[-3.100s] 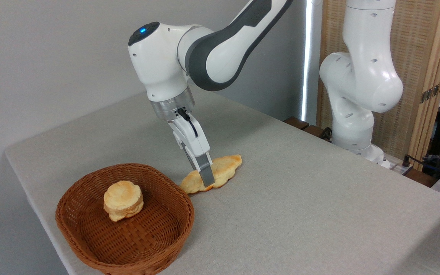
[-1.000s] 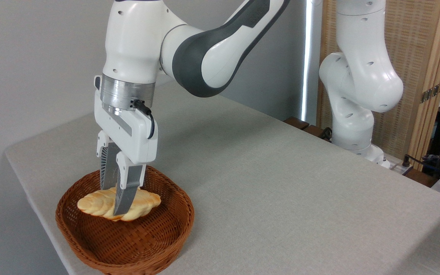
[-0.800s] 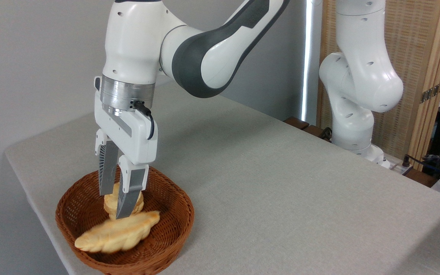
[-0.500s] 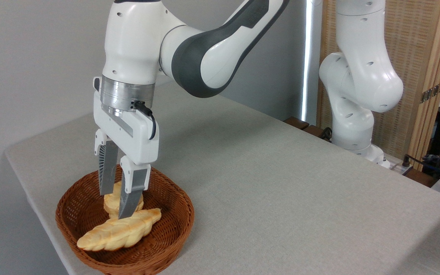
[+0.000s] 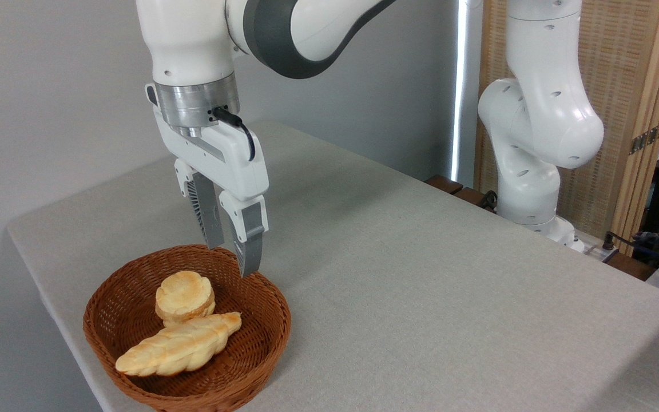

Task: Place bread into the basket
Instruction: 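Raise the open gripper up out of the basket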

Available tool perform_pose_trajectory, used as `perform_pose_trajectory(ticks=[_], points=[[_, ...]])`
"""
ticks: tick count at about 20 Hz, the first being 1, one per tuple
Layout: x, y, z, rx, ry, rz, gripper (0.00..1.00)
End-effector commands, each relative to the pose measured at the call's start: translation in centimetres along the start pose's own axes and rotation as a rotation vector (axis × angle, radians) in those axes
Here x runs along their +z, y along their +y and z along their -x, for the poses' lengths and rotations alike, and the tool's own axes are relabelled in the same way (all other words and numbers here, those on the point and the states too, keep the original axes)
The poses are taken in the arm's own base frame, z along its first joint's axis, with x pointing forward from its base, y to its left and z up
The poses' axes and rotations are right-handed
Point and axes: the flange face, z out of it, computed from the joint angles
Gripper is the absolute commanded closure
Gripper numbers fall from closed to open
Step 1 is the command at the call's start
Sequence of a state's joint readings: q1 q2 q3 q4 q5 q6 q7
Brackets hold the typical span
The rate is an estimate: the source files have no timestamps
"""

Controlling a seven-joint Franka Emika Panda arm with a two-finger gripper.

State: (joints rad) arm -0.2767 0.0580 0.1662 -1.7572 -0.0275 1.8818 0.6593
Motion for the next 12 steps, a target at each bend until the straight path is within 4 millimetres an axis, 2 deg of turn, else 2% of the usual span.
perform_pose_trajectory(ticks=[1, 12], points=[[-0.50, -0.26, 0.14, -0.026, -0.014, -0.002, 0.00], [-0.87, -0.33, 0.05, -0.029, -0.008, -0.007, 0.00]])
